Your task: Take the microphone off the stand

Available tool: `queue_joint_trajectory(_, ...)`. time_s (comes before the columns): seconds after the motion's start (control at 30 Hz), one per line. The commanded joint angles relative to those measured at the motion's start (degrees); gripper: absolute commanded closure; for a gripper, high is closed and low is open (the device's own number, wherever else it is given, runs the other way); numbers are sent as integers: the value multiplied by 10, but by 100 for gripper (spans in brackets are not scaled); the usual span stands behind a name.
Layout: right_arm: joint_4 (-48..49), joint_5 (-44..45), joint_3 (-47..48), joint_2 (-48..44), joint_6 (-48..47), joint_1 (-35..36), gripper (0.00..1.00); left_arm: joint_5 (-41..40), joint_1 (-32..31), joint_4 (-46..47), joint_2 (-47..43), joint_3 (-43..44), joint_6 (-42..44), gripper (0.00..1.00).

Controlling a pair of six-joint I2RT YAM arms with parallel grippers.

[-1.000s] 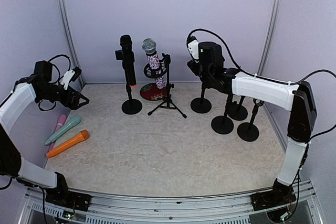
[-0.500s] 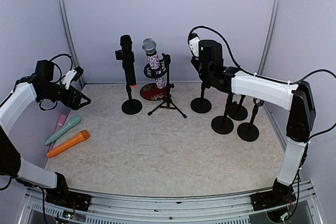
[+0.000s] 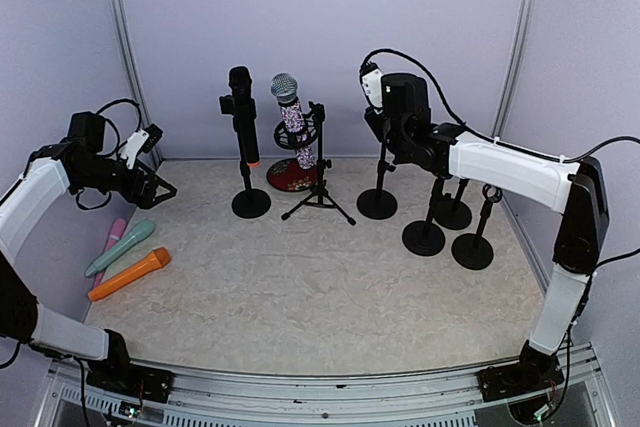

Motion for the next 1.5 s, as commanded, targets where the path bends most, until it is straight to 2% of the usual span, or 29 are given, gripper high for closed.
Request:
queue_joint_trajectory(0.0, 11, -33, -15, -63, 32, 24, 98, 8, -5, -4, -15, 17, -5, 1)
queue_joint_trajectory(0.4, -8, -49, -77, -136, 61, 94, 100, 5, -11, -11, -21, 22, -13, 1)
queue_joint_trajectory(0.7, -31, -4, -88, -162, 61, 136, 100, 9, -15, -20, -24, 15, -3, 1)
queue_joint_trajectory(1.03, -7, 75, -196, -247, 8, 136, 100, 17, -22, -20, -35, -3, 13, 1)
queue_joint_trajectory(1.23, -77, 25, -189, -280, 91, 152, 100, 16, -26, -22, -37, 1, 11, 1)
queue_joint_trajectory(1.47, -62, -33, -198, -296, 127, 233, 100, 17, -26, -27, -43, -2, 6, 1)
